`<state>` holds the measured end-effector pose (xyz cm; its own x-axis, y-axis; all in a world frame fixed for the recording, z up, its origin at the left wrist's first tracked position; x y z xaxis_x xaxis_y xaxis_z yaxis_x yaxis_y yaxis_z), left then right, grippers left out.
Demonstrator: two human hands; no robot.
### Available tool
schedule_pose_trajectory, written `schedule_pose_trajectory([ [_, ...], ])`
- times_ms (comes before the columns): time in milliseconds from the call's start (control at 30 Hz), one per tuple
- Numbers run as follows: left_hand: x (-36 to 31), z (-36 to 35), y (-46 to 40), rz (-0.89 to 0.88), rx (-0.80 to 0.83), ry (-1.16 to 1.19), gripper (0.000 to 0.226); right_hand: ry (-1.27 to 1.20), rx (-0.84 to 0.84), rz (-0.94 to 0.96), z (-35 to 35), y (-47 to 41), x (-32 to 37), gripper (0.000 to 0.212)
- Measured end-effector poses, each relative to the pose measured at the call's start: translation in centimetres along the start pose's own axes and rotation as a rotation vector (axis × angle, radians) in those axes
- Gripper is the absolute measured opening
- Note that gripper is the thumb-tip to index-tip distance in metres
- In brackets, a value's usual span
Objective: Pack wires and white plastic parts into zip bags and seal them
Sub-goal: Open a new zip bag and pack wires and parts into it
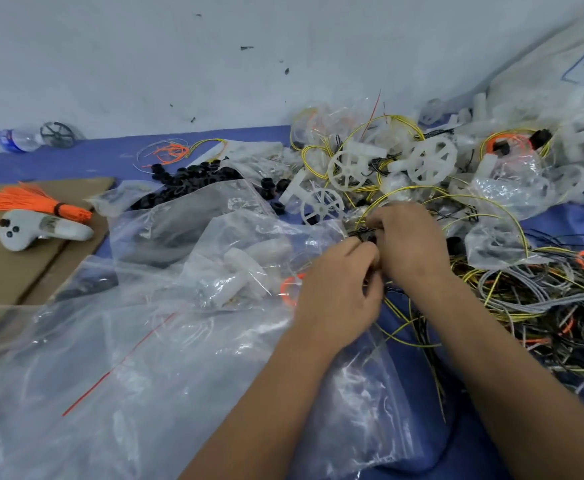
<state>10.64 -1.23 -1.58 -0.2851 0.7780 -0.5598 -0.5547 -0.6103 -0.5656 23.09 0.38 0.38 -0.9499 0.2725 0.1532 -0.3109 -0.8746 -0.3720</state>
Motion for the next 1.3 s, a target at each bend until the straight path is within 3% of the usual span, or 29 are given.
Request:
schedule_pose_trajectory([
  [100, -0.8, 0.1, 0.3, -0.082, -0.005, 0.072, 0.013, 0.104, 0.194, 0.018, -0.9, -1.2, 0.3, 0.029],
  [333, -1.2, 0.3, 0.4, -0.094, -0.036, 0.178, 0.038, 0.100, 0.255, 0.057, -0.6, -2.0, 0.0, 0.020],
  [467, 0.7, 0.5, 0.2, 0.057, -0.091, 0.210, 0.041, 0.007, 0.277, 0.061, 0.1, -1.3, -0.7, 0.014],
  [633, 2.9, 0.7, 0.5, 0.270, -0.154, 0.163, 0.041, 0.009, 0.449, 0.117, 0.5, -0.6, -1.3, 0.027],
  [733, 3.8, 0.9, 0.8, 0.400, -0.177, 0.058, 0.040, -0.073, 0.410, 0.106, 1.4, -0.8, -1.7, 0.017],
  [933, 4.5, 1.6, 0.7, 0.461, -0.258, 0.003, 0.030, -0.131, 0.183, 0.051, 3.3, -1.2, -3.2, 0.004],
  [1067, 4.4, 1.8, 0.7, 0.455, -0.285, 0.010, 0.023, -0.362, -0.151, -0.096, 6.1, -1.1, -4.9, 0.006],
  [1167, 4.4, 2.0, 0.9, 0.455, -0.289, -0.036, 0.020, -0.369, -0.451, -0.085, 8.6, 0.0, -5.0, 0.010],
  [1300, 4.7, 2.1, 0.9, 0.505, -0.251, -0.120, 0.038, -0.408, -0.784, -0.025, 10.7, 2.4, -4.2, 0.010],
])
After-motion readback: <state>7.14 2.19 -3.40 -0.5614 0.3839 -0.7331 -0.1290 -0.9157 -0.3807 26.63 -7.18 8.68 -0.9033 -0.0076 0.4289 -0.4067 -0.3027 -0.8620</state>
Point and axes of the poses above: each hand's wrist, its own y-axis away from the middle knuckle, its own z-axis out of the back of the hand, x = y × z, the point moved 7 cm from there along -y, towards the middle knuckle, and after that the axes turned 5 degrees about y, right-handed, at the moved point
